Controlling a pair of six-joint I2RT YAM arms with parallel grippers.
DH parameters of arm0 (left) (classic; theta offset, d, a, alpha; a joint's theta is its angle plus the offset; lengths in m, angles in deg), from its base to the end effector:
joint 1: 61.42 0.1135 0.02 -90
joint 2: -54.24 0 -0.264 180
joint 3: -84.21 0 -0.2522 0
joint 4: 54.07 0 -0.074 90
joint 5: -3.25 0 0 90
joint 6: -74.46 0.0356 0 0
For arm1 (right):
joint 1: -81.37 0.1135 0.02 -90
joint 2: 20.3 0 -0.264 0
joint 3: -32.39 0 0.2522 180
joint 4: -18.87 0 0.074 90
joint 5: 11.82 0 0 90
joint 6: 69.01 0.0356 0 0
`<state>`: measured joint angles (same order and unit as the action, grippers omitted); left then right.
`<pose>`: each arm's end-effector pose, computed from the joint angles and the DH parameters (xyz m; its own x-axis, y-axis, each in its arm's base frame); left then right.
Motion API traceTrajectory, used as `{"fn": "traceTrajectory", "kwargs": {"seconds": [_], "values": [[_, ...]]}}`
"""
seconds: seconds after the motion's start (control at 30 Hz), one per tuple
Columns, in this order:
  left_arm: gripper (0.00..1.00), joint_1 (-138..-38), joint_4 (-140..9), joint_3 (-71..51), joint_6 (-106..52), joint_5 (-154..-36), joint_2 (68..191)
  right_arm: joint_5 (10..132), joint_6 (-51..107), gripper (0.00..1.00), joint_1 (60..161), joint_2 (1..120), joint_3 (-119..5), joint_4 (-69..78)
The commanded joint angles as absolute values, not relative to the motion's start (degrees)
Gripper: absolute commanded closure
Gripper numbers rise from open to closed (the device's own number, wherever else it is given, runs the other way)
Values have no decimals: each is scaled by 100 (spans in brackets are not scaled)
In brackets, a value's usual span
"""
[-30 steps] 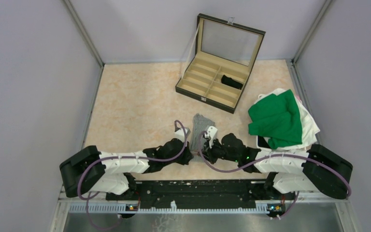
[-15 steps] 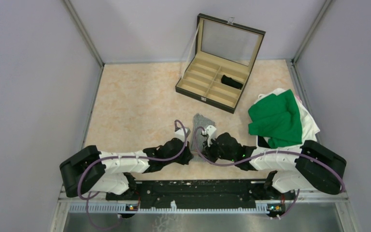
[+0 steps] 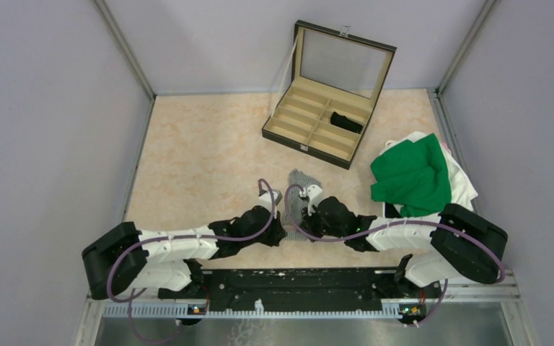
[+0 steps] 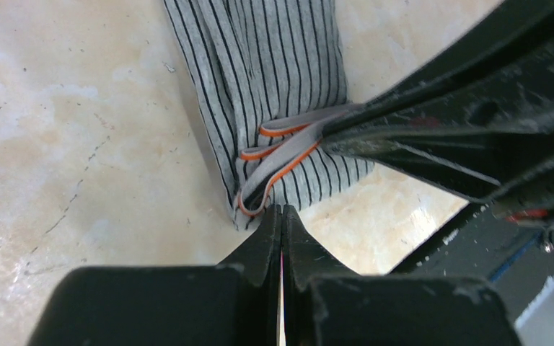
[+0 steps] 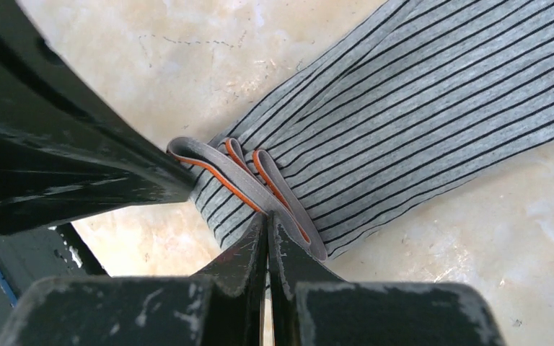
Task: Roll the underwear
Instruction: Roll the underwear to the center of the board.
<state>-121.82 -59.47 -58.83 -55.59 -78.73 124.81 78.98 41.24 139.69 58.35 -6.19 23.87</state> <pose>0.1165 -0.1950 0.1541 -0.7576 0.0436 -0.6513 0.4180 0.7987 -0.4328 0.1321 0.2131 0.1470 -0.5755 -0.2736 -0.7706 -0.6882 0.6710 0.2758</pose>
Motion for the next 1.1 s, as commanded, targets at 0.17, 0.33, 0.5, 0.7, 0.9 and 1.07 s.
{"fn": "traceTrajectory", "kwargs": {"seconds": [0.17,0.33,0.5,0.7,0.9,1.07], "values": [[100,-12161,-5923,-6028,-5026,-8322,11374,8022,4558,100,13859,5883,-661,2047],[100,-12156,-5645,-5815,-4961,-8639,12011,7968,4673,100,13842,5858,-651,2101],[100,-12155,-5364,-5813,-5019,-8490,12497,7910,4776,100,13798,5816,-627,2054],[100,-12155,-5296,-5699,-5009,-8360,12535,7865,4827,100,13772,5787,-560,2048],[100,-12154,-5311,-5609,-4969,-8419,12373,7845,4872,100,13732,5781,-547,2057],[100,-12158,-5360,-5533,-4953,-8251,12535,7835,4894,100,13717,5763,-552,2050]]}}
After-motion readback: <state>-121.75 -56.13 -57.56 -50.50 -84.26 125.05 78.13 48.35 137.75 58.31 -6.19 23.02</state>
